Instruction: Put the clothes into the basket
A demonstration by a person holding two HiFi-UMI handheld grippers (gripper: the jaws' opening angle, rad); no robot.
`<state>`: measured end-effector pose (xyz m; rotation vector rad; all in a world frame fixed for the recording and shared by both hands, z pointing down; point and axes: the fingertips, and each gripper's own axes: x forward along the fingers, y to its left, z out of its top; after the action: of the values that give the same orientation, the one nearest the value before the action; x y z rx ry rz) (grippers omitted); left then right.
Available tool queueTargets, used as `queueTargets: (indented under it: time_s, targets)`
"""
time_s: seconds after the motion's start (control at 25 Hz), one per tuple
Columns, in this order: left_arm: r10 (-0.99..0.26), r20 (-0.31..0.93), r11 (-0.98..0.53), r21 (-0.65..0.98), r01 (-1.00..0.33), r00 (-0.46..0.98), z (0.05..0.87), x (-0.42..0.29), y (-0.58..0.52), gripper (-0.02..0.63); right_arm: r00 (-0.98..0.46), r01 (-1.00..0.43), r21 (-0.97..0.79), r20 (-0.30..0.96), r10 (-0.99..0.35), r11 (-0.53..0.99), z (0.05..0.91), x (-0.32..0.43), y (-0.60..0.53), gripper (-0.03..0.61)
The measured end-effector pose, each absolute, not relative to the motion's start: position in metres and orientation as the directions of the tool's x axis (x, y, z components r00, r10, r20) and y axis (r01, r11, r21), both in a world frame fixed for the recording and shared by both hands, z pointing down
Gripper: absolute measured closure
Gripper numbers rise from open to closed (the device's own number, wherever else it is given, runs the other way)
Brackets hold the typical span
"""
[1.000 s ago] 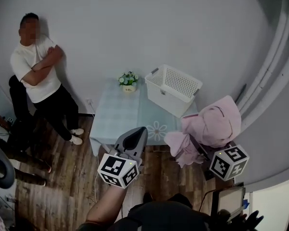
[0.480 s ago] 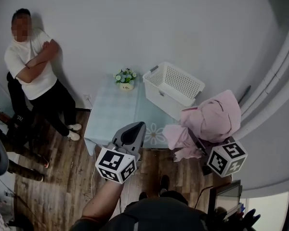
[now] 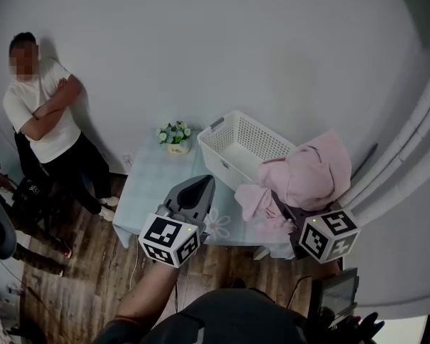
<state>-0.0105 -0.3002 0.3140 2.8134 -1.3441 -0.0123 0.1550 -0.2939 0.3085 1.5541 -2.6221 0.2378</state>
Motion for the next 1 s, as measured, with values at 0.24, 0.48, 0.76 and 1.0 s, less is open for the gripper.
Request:
queueTargets:
  time_s: [0.24, 0.48, 0.76, 1.0]
  targets:
    - [-0.804, 0.034, -0.591, 0.059, -0.804, 0.594, 0.326, 0.016, -0.352, 0.604, -0.513, -0.858, -0.058, 0.142, -0.846, 0.51, 0.31, 0.18, -0.344, 0.244]
    - [-0.792, 0.05, -0.604, 0.084, -0.792, 0.609, 0.33, 0.03, -0.343, 0.604, -0.527, -0.85, -0.096, 0.144, -0.838, 0.518, 0.312, 0.18, -0.342, 0.244]
    - [-0.792, 0.037, -0.605, 0.078, -0.792, 0.609, 0.307, 0.025, -0.346, 0.604, -0.51, -0.86, -0.119, 0.153, -0.847, 0.496, 0.289, 0.173, -0.343, 0.244]
    - [-0.787, 0.065, -0.611, 0.053, -0.79, 0.613, 0.339, 0.011, -0.448, 0.604, -0.494, -0.869, -0.149, 0.224, -0.84, 0.472, 0.331, 0.157, -0.447, 0.244]
